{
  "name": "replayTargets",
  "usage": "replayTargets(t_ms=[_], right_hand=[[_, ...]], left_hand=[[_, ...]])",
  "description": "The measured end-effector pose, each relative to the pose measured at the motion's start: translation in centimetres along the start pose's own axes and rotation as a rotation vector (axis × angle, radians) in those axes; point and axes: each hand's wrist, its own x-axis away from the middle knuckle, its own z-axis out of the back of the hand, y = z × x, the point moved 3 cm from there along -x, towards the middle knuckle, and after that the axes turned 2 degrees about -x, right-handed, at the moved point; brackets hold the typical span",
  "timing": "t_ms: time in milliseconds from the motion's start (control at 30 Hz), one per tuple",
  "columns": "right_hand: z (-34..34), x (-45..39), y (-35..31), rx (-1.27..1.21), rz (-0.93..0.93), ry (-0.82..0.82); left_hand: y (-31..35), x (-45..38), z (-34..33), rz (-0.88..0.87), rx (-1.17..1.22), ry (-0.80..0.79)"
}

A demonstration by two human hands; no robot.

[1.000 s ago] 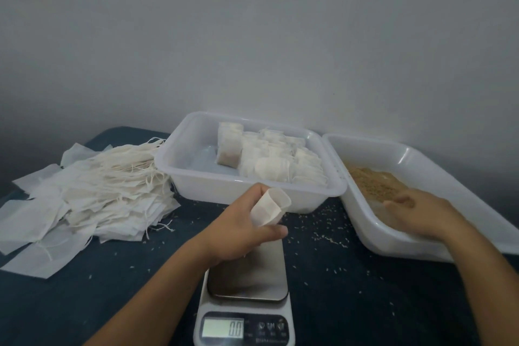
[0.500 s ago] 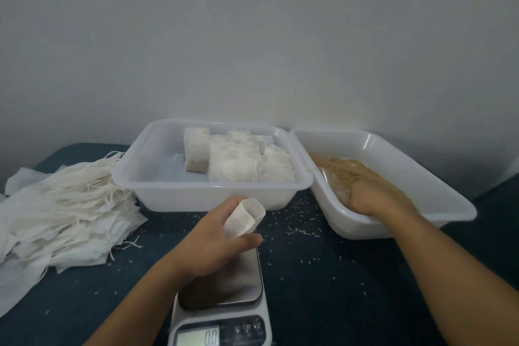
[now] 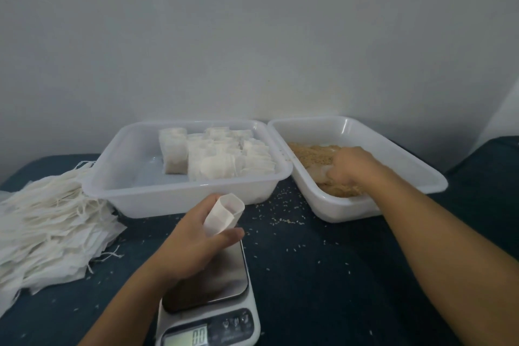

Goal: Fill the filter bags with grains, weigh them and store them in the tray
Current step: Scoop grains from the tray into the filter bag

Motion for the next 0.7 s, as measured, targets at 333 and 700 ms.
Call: replayTargets(t_ms=[333, 700], right_hand=[[-2.6, -3.2, -2.3, -0.283, -0.05, 0.098], [-1.9, -1.5, -1.3, -0.683, -0.062, 0.181]], left_hand=[[-0.1, 0.0, 0.2, -0.029, 0.014, 0.023], [0.2, 0.1, -0.2, 0.017, 0.044, 0.061]])
